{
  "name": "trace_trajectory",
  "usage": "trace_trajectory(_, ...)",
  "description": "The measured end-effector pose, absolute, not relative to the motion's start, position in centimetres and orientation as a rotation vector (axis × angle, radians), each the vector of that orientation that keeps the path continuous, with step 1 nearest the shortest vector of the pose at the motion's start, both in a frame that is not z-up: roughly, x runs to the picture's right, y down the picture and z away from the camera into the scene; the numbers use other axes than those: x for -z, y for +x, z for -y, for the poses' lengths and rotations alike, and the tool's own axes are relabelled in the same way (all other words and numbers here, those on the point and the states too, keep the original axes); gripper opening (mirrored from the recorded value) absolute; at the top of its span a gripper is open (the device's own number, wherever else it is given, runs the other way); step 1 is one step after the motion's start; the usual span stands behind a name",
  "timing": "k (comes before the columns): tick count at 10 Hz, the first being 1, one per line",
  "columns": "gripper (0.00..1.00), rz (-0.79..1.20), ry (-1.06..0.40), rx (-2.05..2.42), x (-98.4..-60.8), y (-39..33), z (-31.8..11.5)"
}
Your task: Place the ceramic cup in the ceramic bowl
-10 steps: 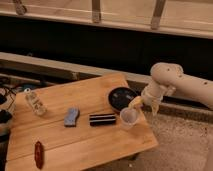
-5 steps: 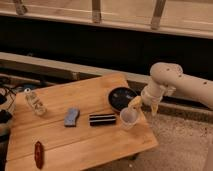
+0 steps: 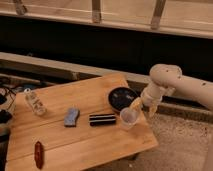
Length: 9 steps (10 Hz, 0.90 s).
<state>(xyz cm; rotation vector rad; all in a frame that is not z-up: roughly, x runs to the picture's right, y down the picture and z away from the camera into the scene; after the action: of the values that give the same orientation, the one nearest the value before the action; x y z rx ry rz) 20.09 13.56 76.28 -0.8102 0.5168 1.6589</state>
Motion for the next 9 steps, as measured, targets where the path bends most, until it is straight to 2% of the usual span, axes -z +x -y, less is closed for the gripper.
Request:
trace_trajectory(1,0.31,-0.522,-0.811,-1.659,-76.3,20.1,-13.7)
trace_trajectory(2,0.28,-0.52,-0.812,-1.656,-76.4,20.2,-13.7)
trace_trajectory(3,0.33,-0.499,-0.815,-1.625,-75.8,19.6,-13.5)
trace_trajectory(7,0.74,-0.44,-0.876,-1.517,-74.0,16.3,-15.9)
trace_trajectory(9,0.8,-0.437,-0.909,-1.486,-75.1,14.9,-18.0)
